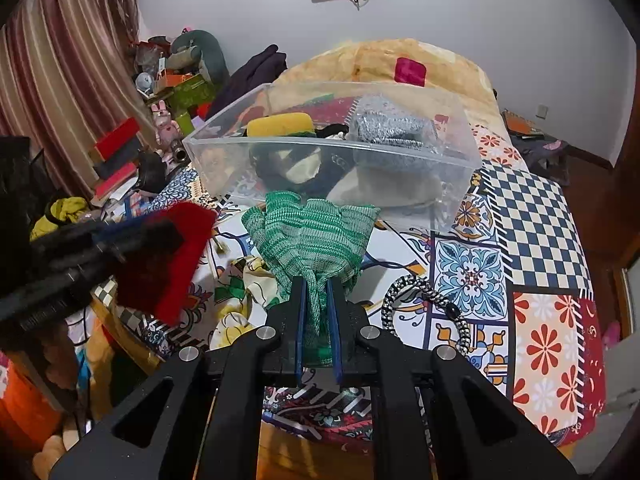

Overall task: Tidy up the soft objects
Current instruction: 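Carry the red pouch and green glove over the box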

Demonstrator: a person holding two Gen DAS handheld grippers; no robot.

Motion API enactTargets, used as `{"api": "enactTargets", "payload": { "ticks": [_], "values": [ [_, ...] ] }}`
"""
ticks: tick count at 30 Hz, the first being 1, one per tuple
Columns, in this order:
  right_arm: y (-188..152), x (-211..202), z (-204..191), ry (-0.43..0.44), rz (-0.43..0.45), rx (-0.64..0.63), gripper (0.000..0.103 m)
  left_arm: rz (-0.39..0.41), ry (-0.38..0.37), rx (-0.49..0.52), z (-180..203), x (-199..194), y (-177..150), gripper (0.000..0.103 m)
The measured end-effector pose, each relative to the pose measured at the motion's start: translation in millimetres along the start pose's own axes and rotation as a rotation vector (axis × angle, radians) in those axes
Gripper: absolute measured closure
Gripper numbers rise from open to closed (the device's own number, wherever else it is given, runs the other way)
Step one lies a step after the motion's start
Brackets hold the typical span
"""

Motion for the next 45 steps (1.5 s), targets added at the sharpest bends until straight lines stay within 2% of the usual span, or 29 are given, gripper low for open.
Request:
{"api": "enactTargets", "payload": {
  "ticks": [5, 8, 14, 23, 29, 32, 39, 45],
  "values": [
    [8.6, -20.2, 1.2, -0.008, 0.051, 0.007, 0.094, 0.060, 0.037, -0.003, -8.1, -18.4, 17.1, 0.082],
    [18.7, -38.2, 1.9, -0.031, 0.094, 0.017, 0.094, 0.092, 0.035, -0.021, -13.8, -25.7, 32.3, 0.082],
    [51.0, -62.7, -0.2, -0.056, 0.196, 0.015, 0.094, 0.168, 0.083, -0.038, -20.3, -32.9, 70.5, 0.082],
    [98.4, -46.0, -1.0, -0.084, 0.228, 0.033, 0.094, 0.217, 0.152, -0.054, -29.5, -22.2, 116.7, 0.082],
    [116.5, -27.2, 0.3, -0.096, 0.202, 0.042, 0.093, 0.194, 0.185, -0.061, -36.6, 4.1, 136.7, 0.082],
    [120.2, -16.9, 0.8, -0.099, 0.186, 0.039, 0.093, 0.150, 0.205, -0.057, -40.2, 26.5, 142.0, 0.082],
    [121.1, 13.4, 8.8, -0.114, 0.102, 0.050, 0.093, 0.030, 0.198, -0.055, -50.0, 68.7, 137.0, 0.082],
    [119.3, 25.4, 8.6, -0.106, 0.058, 0.048, 0.091, -0.017, 0.186, -0.054, -51.4, 83.8, 131.3, 0.079]
  ]
}}
Point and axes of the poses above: each gripper's, at about its wrist camera, not at the fingertips, and x roughly the way its jaws point, z to its right, y to its top, the point moved 5 cm from there along x, roughly the way its jaws point, and after that the axes turned 15 degrees about -z, right-handed, at the moved point
